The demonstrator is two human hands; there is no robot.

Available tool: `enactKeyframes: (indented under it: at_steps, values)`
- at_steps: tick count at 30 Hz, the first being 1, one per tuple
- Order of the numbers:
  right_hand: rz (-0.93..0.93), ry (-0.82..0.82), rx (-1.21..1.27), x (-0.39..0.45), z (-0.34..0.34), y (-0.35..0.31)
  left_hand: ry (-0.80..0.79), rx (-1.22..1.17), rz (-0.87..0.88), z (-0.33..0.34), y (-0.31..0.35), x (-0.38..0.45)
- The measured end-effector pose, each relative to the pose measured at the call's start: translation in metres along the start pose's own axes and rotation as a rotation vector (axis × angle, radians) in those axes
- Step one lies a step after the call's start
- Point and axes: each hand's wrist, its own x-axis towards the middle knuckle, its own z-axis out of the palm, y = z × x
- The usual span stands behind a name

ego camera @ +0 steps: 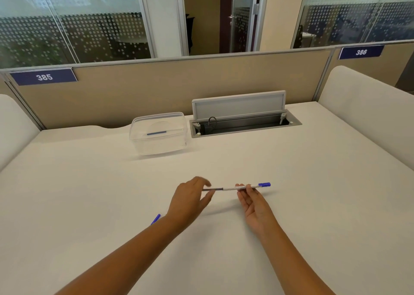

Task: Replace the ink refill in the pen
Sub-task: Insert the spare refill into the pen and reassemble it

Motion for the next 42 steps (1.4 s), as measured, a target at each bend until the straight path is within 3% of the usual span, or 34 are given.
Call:
enactKeyframes:
  at_steps: [5,11,24,32,37,42]
  values:
    - [0.120,0.019,0.210,-0.005,0.020,-0.002,0.150,-0.050,-0.066,-0.019,-0.003,0.011]
    - [0.173,-0.020,0.276,-0.011,0.040,0.005,0.182,-0.178,-0.304,-0.030,-0.038,-0.007]
    - [0.159,-0.051,0.115,-0.005,0.033,0.021,0.002,-0.073,-0.657,-0.030,-0.091,-0.041]
    - [0.175,-0.077,-0.001,-0.003,0.013,0.026,-0.149,0.047,-0.665,-0.033,-0.097,-0.068]
    - [0.146,-0.139,-0.047,-0.002,0.008,0.031,-0.308,0.286,-0.500,-0.033,-0.096,-0.072]
    - [0.133,-0.158,-0.055,-0.006,0.004,0.032,-0.355,0.278,-0.417,-0.036,-0.091,-0.065]
